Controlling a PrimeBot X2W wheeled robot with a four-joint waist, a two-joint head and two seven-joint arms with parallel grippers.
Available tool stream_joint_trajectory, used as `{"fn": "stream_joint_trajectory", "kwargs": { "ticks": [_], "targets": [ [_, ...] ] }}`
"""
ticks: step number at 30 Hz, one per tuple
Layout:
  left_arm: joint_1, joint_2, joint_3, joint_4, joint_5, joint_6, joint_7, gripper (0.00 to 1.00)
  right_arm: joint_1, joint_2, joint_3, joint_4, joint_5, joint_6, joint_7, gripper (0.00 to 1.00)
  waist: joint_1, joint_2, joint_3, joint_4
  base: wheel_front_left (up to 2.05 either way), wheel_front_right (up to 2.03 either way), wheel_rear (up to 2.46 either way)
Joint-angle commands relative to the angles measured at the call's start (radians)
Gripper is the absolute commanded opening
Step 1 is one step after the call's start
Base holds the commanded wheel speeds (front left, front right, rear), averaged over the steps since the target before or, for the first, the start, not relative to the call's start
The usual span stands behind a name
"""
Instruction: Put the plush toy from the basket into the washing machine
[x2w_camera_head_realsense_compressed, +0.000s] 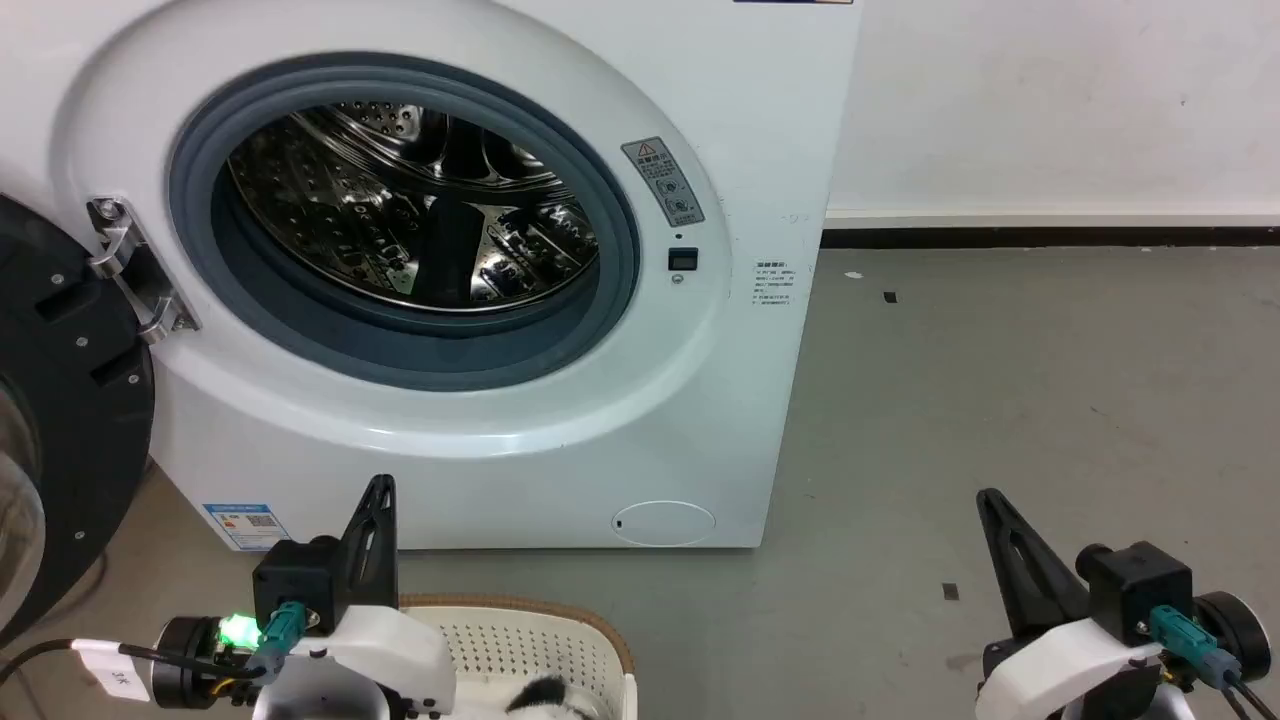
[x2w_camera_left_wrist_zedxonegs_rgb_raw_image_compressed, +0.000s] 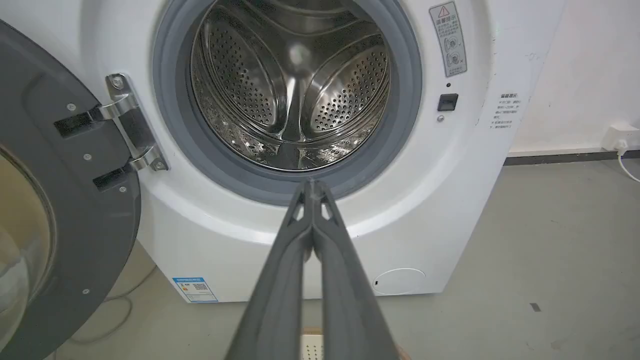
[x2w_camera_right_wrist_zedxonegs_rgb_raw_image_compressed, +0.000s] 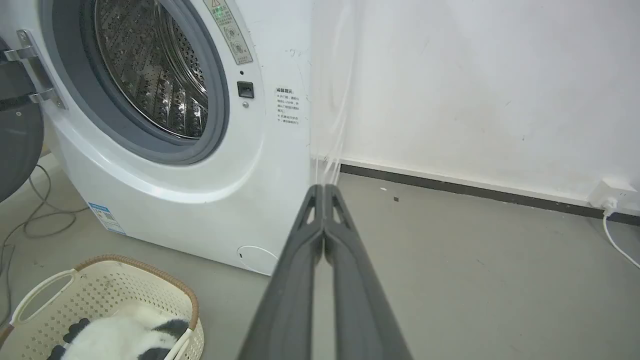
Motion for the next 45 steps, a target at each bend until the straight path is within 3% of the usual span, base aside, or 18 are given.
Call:
{"fn": "stream_joint_trajectory", "kwargs": {
  "ticks": [1, 28, 29, 30, 31, 45],
  "targets": [
    [0.014, 0.0, 0.0, -0.005, 0.002, -0.004, 0.0, 0.0, -0.012, 0.0, 0.0, 0.002, -0.008, 0.001, 0.001, 0.0, 0.0, 0.0, 0.0, 0.0, 0.0, 0.0, 0.0],
    [0.014, 0.0, 0.0, -0.005, 0.002, -0.004, 0.0, 0.0, -0.012, 0.0, 0.0, 0.002, -0.008, 0.001, 0.001, 0.0, 0.0, 0.0, 0.0, 0.0, 0.0, 0.0, 0.0],
    [0.0, 0.0, 0.0, 0.0, 0.0, 0.0, 0.0, 1.0, 0.0, 0.0, 0.0, 0.0, 0.0, 0.0, 0.0, 1.0, 0.0, 0.0, 0.0, 0.0, 0.0, 0.0, 0.0],
    [0.0, 0.0, 0.0, 0.001, -0.001, 0.001, -0.001, 0.0, 0.0, 0.0, 0.0, 0.0, 0.001, 0.0, -0.001, 0.0, 0.0, 0.0, 0.0, 0.0, 0.0, 0.0, 0.0],
    [0.0, 0.0, -0.001, 0.001, -0.002, 0.002, -0.002, 1.0, 0.0, 0.0, -0.001, 0.0, 0.003, 0.0, -0.002, 1.0, 0.0, 0.0, 0.0, 0.0, 0.0, 0.0, 0.0],
    [-0.022, 0.0, -0.023, 0.074, -0.029, 0.004, -0.031, 1.0, 0.001, 0.0, -0.015, -0.01, 0.044, 0.0, -0.031, 1.0, 0.0, 0.0, 0.021, -0.001, 0.0, 0.0, 0.0]
  ]
}}
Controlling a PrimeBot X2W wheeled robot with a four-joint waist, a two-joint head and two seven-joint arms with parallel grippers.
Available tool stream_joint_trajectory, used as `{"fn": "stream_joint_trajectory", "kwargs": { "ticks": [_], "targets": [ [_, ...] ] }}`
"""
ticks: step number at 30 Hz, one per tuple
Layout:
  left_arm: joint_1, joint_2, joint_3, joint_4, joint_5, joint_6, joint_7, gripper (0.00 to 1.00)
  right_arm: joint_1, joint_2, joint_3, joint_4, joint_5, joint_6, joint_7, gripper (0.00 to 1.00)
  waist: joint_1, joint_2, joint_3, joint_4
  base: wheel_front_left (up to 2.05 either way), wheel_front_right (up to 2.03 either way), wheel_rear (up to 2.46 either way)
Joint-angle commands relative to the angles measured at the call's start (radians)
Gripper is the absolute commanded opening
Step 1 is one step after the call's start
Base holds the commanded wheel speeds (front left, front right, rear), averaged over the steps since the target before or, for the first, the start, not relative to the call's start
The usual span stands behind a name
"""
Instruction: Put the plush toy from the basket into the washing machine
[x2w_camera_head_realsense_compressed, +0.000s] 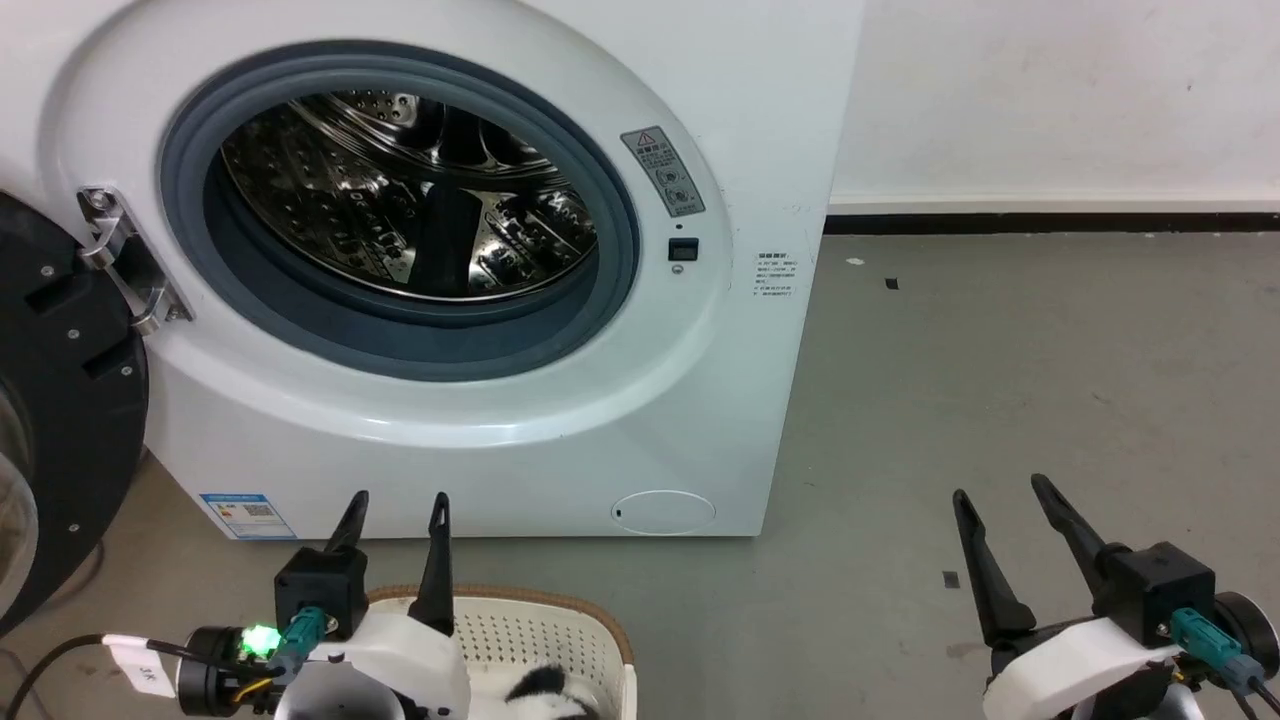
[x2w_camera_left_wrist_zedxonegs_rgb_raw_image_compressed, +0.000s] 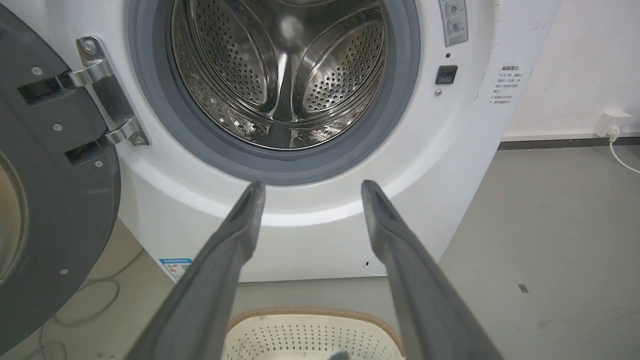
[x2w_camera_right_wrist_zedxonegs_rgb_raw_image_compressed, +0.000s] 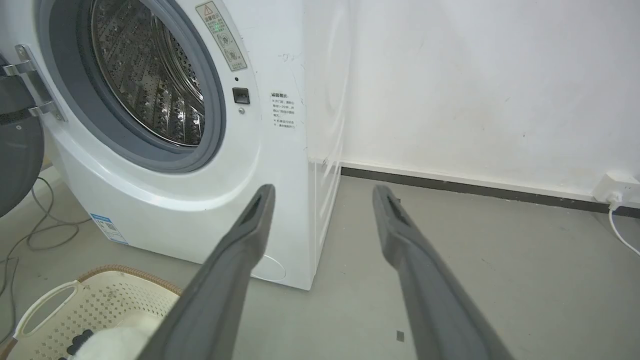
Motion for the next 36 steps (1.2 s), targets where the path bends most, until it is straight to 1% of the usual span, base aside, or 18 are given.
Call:
{"fn": "stream_joint_trajectory", "kwargs": {
  "ticks": [1, 7, 18, 24, 32, 36],
  "targets": [
    [-0.02, 0.0, -0.005, 0.021, -0.009, -0.003, -0.01, 1.0, -0.001, 0.0, -0.004, -0.005, 0.016, 0.0, -0.013, 1.0, 0.0001, 0.0, 0.007, -0.002, 0.0, 0.0, 0.0],
    [-0.063, 0.002, -0.02, 0.109, -0.021, -0.015, -0.014, 1.0, -0.012, 0.0, -0.01, -0.011, 0.028, 0.0, -0.025, 1.0, 0.0001, 0.0, 0.046, -0.009, 0.0, 0.0, 0.0],
    [-0.155, 0.011, -0.054, 0.263, -0.036, -0.03, -0.002, 1.0, -0.047, 0.0, -0.022, -0.029, 0.049, 0.0, -0.048, 1.0, 0.0001, 0.0, 0.151, -0.02, 0.0, 0.0, 0.0],
    [-0.204, 0.021, -0.084, 0.331, -0.035, -0.038, 0.034, 1.0, -0.07, 0.0, -0.026, -0.044, 0.058, 0.0, -0.06, 1.0, 0.0001, 0.0, 0.218, -0.023, 0.0, 0.0, 0.0],
    [-0.274, 0.044, -0.149, 0.415, -0.015, -0.051, 0.103, 1.0, -0.098, 0.0, -0.039, -0.063, 0.072, 0.0, -0.077, 1.0, 0.0001, 0.0, 0.311, -0.026, 0.0, 0.0, 0.0],
    [-0.308, 0.049, -0.16, 0.457, -0.029, -0.057, 0.128, 1.0, -0.107, 0.0, -0.045, -0.074, 0.079, 0.0, -0.085, 1.0, 0.0001, 0.0, 0.352, -0.024, 0.0, 0.0, 0.0]
  ]
}}
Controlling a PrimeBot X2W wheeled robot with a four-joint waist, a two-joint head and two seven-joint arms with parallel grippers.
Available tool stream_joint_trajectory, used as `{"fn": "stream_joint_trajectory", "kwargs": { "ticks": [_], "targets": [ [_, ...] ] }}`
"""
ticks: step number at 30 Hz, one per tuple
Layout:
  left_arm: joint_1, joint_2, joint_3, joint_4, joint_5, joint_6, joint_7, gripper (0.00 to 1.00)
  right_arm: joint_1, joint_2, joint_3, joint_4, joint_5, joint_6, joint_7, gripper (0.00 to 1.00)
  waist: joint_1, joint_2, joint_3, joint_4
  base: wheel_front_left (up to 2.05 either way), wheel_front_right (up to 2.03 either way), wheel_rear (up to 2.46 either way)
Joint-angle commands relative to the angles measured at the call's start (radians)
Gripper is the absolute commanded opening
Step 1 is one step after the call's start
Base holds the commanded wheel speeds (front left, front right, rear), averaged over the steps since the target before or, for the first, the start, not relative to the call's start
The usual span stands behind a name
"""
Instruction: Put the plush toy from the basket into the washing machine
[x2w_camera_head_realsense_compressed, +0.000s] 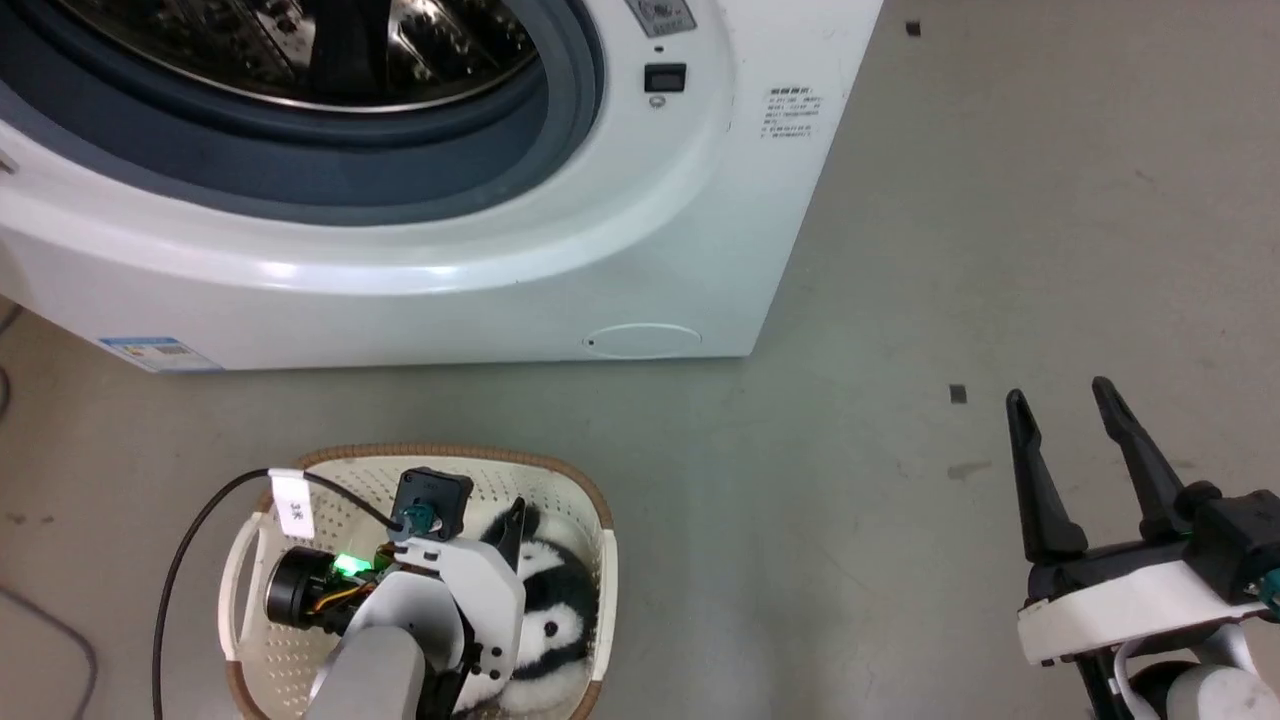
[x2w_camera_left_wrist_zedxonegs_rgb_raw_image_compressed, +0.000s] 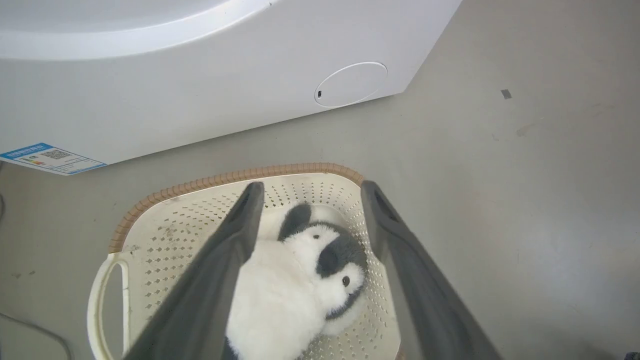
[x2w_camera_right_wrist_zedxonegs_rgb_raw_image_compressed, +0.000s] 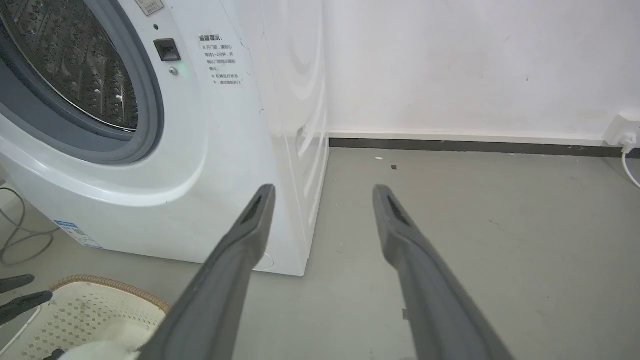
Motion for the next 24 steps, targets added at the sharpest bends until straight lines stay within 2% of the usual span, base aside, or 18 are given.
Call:
{"fn": "stream_joint_trajectory", "kwargs": {
  "ticks": [1, 24],
  "targets": [
    [-0.034, 0.007, -0.009, 0.031, -0.007, -0.006, 0.012, 1.0, -0.024, 0.0, -0.005, -0.01, 0.016, 0.0, -0.01, 1.0, -0.0002, 0.0, 0.031, 0.002, 0.0, 0.0, 0.0],
    [-0.21, 0.028, -0.127, 0.257, -0.07, -0.031, 0.086, 1.0, -0.089, 0.0, -0.028, -0.057, 0.056, 0.0, -0.056, 1.0, -0.0002, 0.0, 0.231, 0.003, 0.0, 0.0, 0.0]
  ]
}}
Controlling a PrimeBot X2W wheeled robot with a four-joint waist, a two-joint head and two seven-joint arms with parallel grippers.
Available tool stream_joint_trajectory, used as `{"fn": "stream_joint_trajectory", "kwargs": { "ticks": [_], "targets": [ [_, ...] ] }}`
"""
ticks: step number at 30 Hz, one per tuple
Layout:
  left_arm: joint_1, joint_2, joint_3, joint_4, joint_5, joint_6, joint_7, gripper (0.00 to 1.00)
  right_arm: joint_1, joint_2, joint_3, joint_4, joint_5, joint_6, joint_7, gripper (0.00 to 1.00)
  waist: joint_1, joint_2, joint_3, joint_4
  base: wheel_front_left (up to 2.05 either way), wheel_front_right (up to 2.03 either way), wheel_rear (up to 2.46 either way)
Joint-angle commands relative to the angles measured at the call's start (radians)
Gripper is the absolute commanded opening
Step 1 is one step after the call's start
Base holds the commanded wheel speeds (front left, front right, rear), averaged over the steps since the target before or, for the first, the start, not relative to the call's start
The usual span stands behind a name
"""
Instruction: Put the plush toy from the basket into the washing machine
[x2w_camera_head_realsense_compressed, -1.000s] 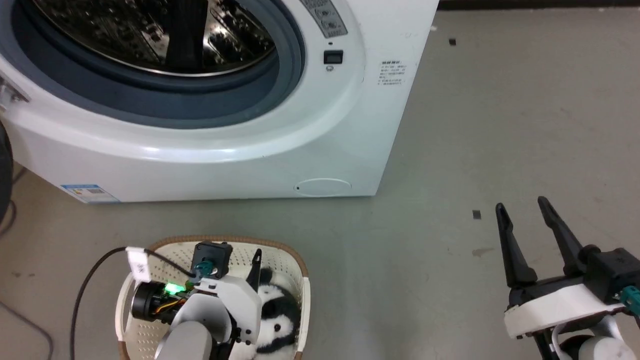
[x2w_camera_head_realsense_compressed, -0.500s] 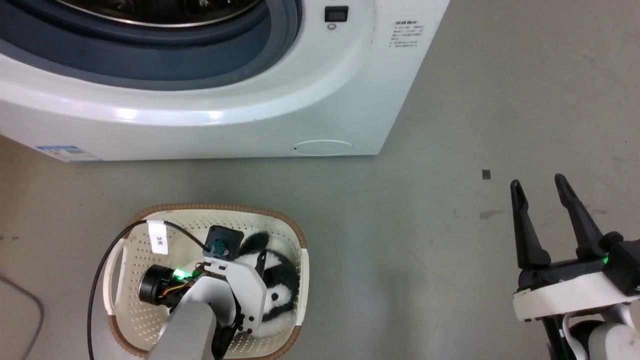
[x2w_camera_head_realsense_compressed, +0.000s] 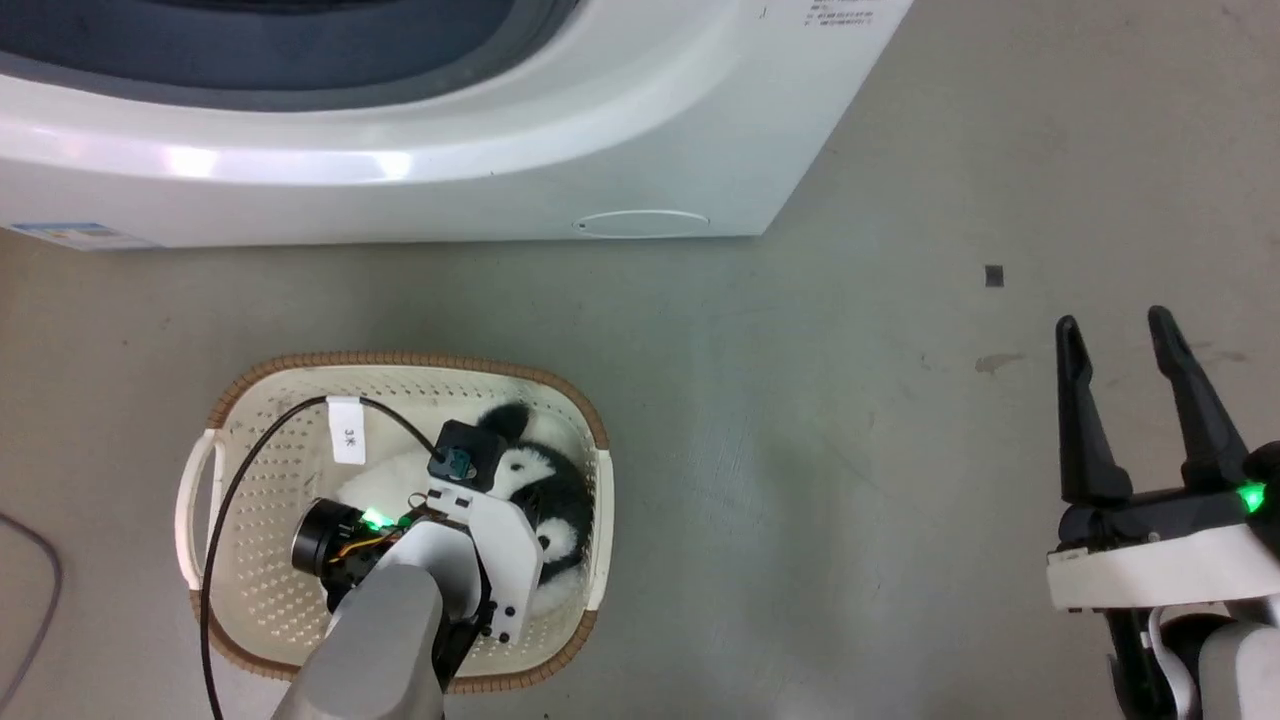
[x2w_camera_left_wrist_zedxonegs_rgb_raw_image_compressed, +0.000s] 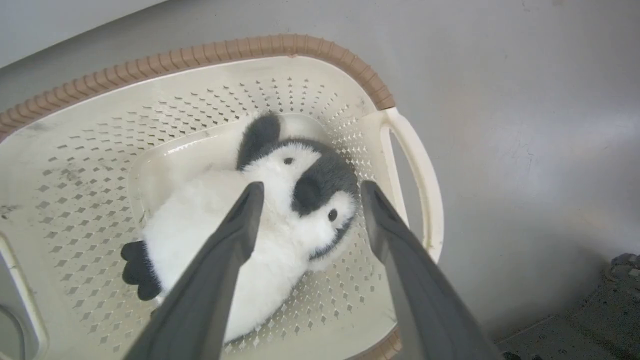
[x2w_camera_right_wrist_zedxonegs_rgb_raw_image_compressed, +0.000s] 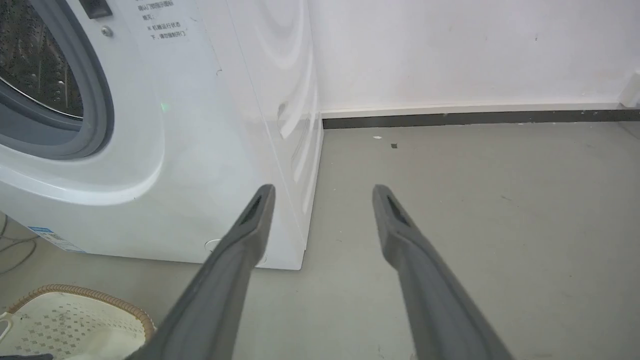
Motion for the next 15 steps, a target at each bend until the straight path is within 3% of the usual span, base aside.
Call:
{"fn": "stream_joint_trajectory", "kwargs": {
  "ticks": [1, 15],
  "targets": [
    [-0.029, 0.008, -0.011, 0.024, -0.007, -0.002, 0.005, 1.0, -0.027, 0.0, -0.005, -0.012, 0.008, 0.0, -0.01, 1.0, -0.0001, 0.0, 0.017, -0.001, 0.0, 0.0, 0.0],
    [-0.141, 0.022, -0.062, 0.167, -0.054, 0.005, 0.029, 1.0, -0.061, 0.0, -0.029, -0.054, 0.026, 0.0, -0.039, 1.0, -0.0001, 0.0, 0.147, 0.004, 0.0, 0.0, 0.0]
  ]
}}
